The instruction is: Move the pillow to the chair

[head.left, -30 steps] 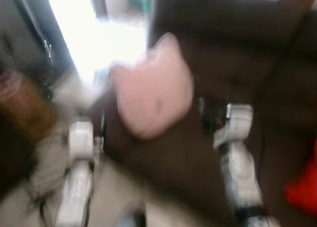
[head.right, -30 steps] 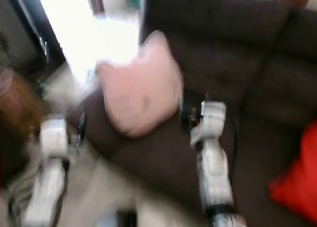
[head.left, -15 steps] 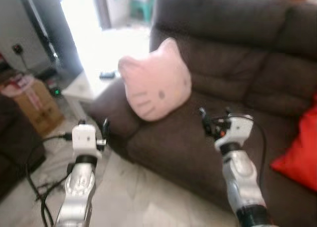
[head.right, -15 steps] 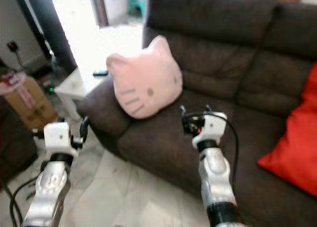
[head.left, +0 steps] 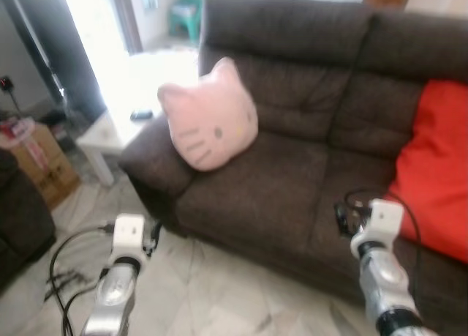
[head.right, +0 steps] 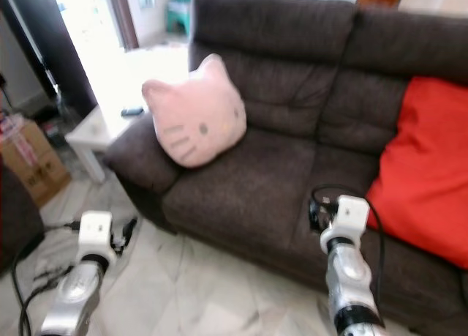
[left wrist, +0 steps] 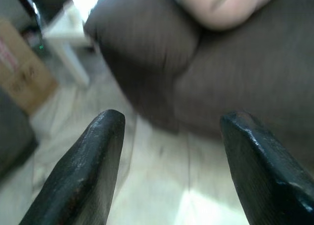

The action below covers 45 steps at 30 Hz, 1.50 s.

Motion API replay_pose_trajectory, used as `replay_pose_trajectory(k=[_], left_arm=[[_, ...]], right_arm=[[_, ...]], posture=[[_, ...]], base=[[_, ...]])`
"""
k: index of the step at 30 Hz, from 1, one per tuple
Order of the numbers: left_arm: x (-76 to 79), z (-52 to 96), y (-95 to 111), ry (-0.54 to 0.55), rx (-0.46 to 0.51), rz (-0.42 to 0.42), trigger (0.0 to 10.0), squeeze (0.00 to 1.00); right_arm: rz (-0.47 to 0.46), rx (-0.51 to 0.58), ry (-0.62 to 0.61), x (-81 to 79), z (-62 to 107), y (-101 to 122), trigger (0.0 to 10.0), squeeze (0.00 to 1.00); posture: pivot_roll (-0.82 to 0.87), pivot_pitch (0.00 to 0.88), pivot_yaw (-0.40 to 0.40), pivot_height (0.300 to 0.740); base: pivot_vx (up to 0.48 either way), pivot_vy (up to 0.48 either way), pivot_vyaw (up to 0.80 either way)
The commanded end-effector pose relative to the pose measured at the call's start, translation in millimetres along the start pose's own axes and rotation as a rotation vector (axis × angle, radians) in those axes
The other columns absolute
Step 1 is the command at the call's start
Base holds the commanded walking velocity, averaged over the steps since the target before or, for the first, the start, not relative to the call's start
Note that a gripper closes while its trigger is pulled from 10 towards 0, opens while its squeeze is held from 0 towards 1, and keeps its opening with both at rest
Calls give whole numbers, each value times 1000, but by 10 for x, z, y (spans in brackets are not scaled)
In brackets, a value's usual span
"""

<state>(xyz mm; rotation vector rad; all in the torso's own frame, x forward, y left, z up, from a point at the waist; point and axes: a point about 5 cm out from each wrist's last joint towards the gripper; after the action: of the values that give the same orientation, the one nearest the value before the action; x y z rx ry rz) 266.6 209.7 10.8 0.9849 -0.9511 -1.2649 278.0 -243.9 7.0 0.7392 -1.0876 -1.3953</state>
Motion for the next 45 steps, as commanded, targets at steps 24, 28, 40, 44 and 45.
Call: replay_pose_trajectory(k=[24,28,40,44,45], left_arm=[[-281,700,-1211,169,-587,128,10000,0],[-290,732,-1238,185,-596,143,10000,0],[-286,785,-1286,177,-616,150,10000,0],[-275,786,-1292,173,-624,150,10000,0],[-272,787,-1295,172,-627,152,10000,0]], right_arm=[[37,-540,188,-180,699,-1231,10000,0],[44,-548,191,-192,715,-1249,10000,0],[39,-565,183,-210,764,-1301,10000,0],[37,-569,182,-214,769,-1308,10000,0],[40,-570,184,-217,769,-1307,10000,0]], posture=[[36,40,30,740],[45,31,28,740],[38,6,25,740],[42,0,22,740],[45,2,20,740]], base=[[0,0,0],[0,0,0],[0,0,-329],[0,0,-788],[0,0,-788]])
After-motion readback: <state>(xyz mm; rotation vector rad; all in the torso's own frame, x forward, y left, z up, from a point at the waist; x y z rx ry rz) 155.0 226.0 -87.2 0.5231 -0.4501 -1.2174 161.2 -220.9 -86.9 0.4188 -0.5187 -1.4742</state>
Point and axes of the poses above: a point about 5 cm out from each wrist's last joint towards the gripper, its own z axis pointing back from the gripper into the wrist, its own y axis along the axis of the wrist's last joint, x = y × z, and after that the axes turned 10 degrees about z, right-handed
